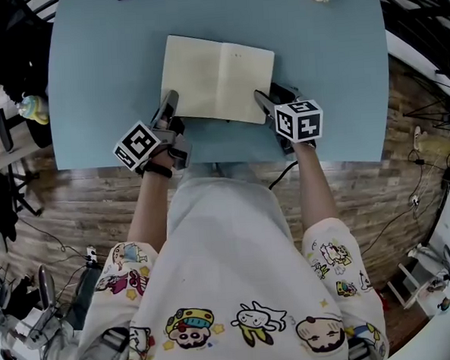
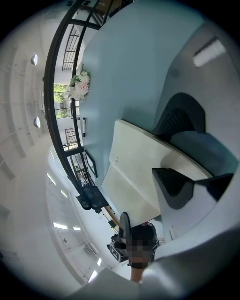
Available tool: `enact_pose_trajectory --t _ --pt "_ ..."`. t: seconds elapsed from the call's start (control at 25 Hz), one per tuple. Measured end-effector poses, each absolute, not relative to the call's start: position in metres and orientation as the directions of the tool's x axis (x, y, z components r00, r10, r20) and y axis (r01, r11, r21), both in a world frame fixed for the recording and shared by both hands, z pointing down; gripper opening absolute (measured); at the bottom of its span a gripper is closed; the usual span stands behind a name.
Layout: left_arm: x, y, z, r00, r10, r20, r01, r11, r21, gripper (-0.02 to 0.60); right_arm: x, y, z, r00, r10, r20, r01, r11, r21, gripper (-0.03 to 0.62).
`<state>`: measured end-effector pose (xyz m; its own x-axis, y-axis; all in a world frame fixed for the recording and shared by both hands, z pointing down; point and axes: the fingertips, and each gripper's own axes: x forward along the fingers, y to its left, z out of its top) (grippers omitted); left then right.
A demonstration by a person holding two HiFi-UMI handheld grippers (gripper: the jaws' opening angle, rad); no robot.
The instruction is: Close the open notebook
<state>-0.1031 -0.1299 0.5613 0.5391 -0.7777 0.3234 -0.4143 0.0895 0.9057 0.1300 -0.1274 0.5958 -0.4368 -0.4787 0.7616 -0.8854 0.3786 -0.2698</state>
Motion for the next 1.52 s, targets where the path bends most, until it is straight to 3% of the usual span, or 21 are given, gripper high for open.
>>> enact_pose_trajectory --t 0.44,0.88,1.04,1.36,1.52 --pt "-0.080 -0.126 0.527 0.593 -0.722 0.356 -0.575 -0.071 0.815 0.008 0.135 -0.129 0.596 -0.466 -0.450 0.762 -0.871 0.386 -0.304 0.224" --pt "-0.055 -0.121 0.505 0.596 -0.685 0.418 -0.673 -0.142 0.726 0.018 0.143 -0.132 0.592 -0.510 -0.483 0.712 -0.859 0.333 -0.389 0.187" --pt "-0.043 -0.118 0.496 0.600 -0.676 0.427 -0.700 -0.187 0.689 0.029 0.149 -0.130 0.582 -0.547 -0.539 0.640 -0.834 0.283 -0.474 0.215" --pt "-0.023 -0.116 0.488 0.568 -0.654 0.499 -0.798 -0.289 0.529 0.034 0.177 -0.108 0.558 -0.517 -0.687 0.511 -0.796 0.167 -0.582 0.198" --pt "-0.002 -0.113 0.486 0.580 -0.629 0.519 -0.807 -0.351 0.475 0.068 0.189 -0.101 0.548 -0.492 -0.734 0.468 -0.776 0.125 -0.619 0.193"
